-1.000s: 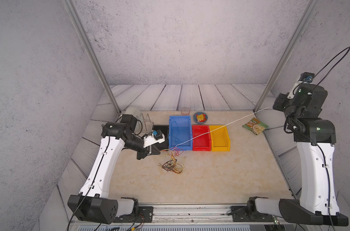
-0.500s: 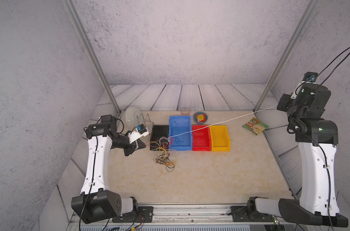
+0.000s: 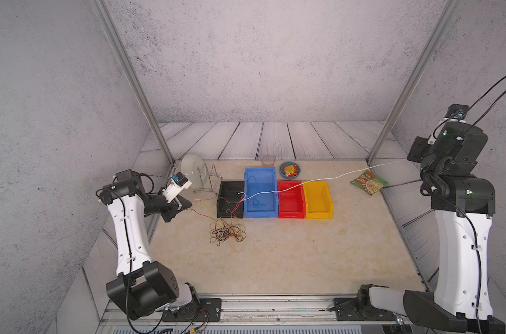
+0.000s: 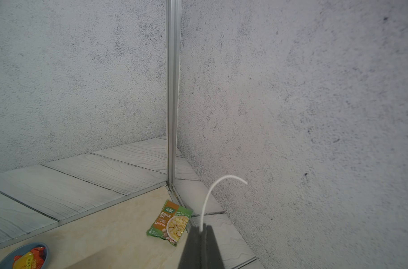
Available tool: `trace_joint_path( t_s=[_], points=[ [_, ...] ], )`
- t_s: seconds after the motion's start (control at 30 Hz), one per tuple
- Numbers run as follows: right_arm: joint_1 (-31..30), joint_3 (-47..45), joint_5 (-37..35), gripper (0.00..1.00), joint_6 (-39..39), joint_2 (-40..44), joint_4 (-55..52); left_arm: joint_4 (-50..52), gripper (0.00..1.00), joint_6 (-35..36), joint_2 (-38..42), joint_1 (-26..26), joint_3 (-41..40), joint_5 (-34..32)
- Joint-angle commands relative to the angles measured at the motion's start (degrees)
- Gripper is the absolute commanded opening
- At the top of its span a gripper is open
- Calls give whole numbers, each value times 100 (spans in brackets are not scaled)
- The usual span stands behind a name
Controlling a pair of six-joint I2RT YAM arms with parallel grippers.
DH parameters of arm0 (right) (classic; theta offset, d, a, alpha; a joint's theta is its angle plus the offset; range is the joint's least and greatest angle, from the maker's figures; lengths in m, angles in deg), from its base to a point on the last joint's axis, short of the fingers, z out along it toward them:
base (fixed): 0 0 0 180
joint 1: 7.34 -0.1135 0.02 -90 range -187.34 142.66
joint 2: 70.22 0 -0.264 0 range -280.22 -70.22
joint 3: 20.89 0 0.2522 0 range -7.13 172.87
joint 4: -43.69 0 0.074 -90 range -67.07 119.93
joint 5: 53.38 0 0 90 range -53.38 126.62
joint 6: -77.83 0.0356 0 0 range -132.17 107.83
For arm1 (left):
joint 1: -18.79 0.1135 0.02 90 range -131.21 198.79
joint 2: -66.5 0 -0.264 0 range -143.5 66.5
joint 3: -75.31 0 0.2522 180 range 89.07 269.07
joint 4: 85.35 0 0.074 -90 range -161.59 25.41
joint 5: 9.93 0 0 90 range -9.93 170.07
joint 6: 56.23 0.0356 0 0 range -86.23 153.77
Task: Untangle and sort cables by color
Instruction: Untie the cable.
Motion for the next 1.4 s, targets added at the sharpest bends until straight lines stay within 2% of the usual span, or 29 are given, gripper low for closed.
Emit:
trace_joint_path(
  t_s=[0.0,0.07,0.27,0.47,0.6,0.83,0.93,1.1,1.17,1.27,1.37],
  points=[
    [13,36,-232,0,-130,144,184,-449,0,-491,62,297,-213,-6],
    [15,43,-264,0,-142,139,184,-673,0,-588,82,484,-414,-38],
    [19,156,-383,0,-197,136,192,-892,0,-24,351,1009,-1513,-370],
    [12,264,-454,0,-203,136,184,-2080,0,-366,513,1666,-2490,-956],
    [20,317,-441,0,-203,143,172,-2160,0,-364,543,2079,-2545,-839],
    [20,369,-478,0,-242,160,184,-2369,0,-685,640,2090,-2438,-1099],
    [14,291,-16,0,-59,181,153,-1817,0,-237,696,2096,-2289,-733],
    [1,270,1441,0,345,86,69,-653,0,468,862,2031,-1962,595],
    [-40,269,2107,0,595,10,87,-417,9,487,894,1878,-1784,877],
    [-136,310,2823,0,840,-108,121,-300,13,327,908,1386,-1616,858],
    [-311,421,3154,0,883,-229,140,-440,17,-53,956,659,-1562,464]
  ],
)
